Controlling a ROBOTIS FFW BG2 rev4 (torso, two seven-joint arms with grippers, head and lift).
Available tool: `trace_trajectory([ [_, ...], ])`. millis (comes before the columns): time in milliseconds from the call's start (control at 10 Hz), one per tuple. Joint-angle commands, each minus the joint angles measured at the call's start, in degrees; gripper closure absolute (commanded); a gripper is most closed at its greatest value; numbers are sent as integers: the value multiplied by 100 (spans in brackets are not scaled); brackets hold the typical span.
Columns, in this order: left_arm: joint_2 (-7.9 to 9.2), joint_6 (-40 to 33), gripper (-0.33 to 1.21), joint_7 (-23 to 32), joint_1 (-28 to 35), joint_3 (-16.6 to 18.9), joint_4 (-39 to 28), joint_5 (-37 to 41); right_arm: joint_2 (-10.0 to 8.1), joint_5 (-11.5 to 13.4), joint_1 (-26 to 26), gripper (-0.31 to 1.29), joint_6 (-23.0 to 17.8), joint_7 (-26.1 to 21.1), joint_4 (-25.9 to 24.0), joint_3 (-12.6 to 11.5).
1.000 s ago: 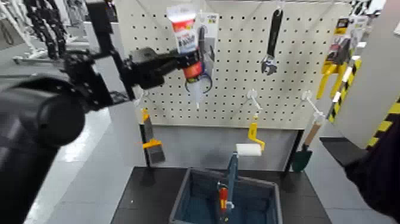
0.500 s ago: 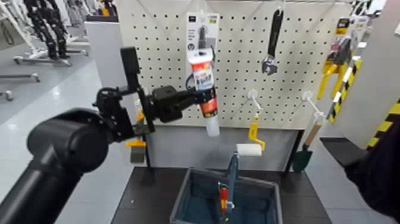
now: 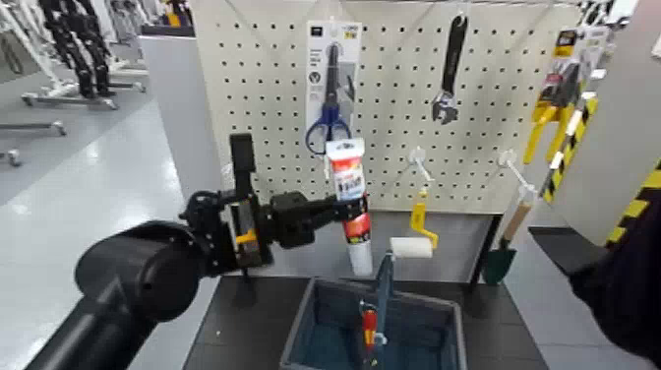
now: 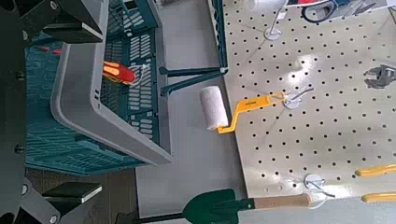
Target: Put the red glue tube into the crate.
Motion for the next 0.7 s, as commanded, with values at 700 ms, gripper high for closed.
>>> trace_trajectory([
  [700, -149, 47, 115, -704, 403, -4, 1077, -913, 712, 0, 0, 17, 0, 0, 2, 13],
])
